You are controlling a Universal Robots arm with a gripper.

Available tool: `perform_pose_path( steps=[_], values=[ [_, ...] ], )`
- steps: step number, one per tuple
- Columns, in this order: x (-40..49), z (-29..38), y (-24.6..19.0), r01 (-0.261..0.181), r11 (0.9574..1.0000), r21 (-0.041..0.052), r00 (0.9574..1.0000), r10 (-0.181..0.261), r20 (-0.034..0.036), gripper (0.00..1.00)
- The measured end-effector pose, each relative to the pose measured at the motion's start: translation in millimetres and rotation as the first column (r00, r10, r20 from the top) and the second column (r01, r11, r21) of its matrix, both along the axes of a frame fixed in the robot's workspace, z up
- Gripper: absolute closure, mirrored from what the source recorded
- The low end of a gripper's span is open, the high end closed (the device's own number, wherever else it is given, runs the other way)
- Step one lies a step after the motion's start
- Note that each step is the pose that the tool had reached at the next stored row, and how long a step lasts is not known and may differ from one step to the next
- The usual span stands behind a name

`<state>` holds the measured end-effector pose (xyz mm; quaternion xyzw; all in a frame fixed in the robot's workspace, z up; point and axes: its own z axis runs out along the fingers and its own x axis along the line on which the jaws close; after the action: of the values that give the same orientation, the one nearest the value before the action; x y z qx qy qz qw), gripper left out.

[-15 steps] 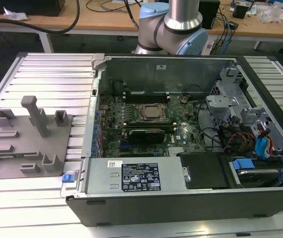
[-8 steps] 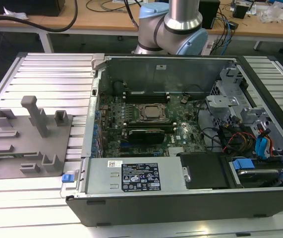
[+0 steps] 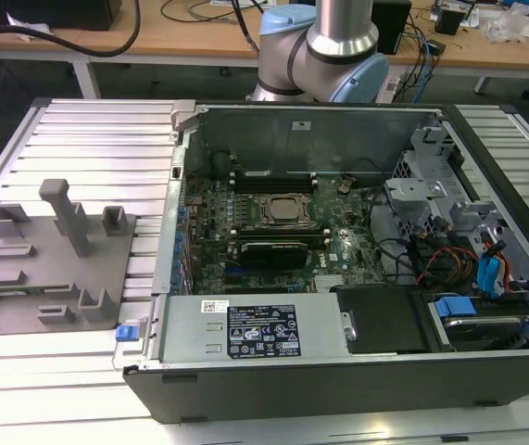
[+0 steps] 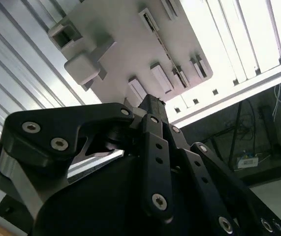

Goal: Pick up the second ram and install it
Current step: 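Pick up the second ram and move it above second insertion slot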

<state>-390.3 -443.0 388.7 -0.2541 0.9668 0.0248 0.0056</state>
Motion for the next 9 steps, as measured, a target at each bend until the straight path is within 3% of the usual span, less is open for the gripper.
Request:
perform_pose_path(
  steps=[9],
  values=[
    [0.0,0.0,0.0,-0.078,0.9969,0.0,0.9969,0.078,0.0,0.89]
  ],
)
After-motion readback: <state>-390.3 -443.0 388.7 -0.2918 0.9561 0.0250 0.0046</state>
